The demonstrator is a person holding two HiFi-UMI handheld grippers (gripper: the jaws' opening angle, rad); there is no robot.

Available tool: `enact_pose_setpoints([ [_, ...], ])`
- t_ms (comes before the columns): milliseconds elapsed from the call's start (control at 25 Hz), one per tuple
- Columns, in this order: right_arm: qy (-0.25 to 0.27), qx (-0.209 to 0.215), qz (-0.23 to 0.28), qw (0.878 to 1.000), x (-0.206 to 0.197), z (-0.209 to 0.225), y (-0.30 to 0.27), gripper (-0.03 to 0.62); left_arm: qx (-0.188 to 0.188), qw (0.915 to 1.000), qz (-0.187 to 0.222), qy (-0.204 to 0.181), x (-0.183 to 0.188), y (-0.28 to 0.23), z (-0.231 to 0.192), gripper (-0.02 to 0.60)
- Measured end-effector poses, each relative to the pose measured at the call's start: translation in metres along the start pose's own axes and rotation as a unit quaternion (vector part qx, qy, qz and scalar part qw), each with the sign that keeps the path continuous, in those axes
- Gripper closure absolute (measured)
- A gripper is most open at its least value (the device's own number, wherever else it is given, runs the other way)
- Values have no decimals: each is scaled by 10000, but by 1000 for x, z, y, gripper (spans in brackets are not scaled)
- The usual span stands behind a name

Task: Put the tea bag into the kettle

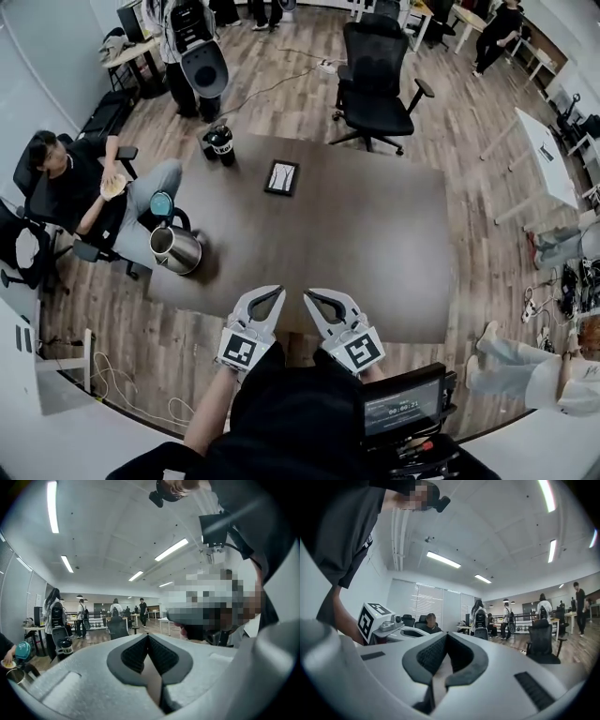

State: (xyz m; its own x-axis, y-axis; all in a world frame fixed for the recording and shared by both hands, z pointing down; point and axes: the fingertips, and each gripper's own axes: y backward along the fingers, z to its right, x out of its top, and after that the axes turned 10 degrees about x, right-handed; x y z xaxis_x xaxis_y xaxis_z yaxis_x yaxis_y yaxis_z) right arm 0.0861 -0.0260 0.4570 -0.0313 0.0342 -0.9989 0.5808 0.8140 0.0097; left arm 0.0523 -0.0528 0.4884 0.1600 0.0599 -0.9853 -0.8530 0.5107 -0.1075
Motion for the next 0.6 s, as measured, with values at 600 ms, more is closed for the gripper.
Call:
enact_pose_setpoints([
  [600,-251,-1375,-98,9901,-38,60,164,589,-1278,9916,-145,-167,4,-86,173,580],
])
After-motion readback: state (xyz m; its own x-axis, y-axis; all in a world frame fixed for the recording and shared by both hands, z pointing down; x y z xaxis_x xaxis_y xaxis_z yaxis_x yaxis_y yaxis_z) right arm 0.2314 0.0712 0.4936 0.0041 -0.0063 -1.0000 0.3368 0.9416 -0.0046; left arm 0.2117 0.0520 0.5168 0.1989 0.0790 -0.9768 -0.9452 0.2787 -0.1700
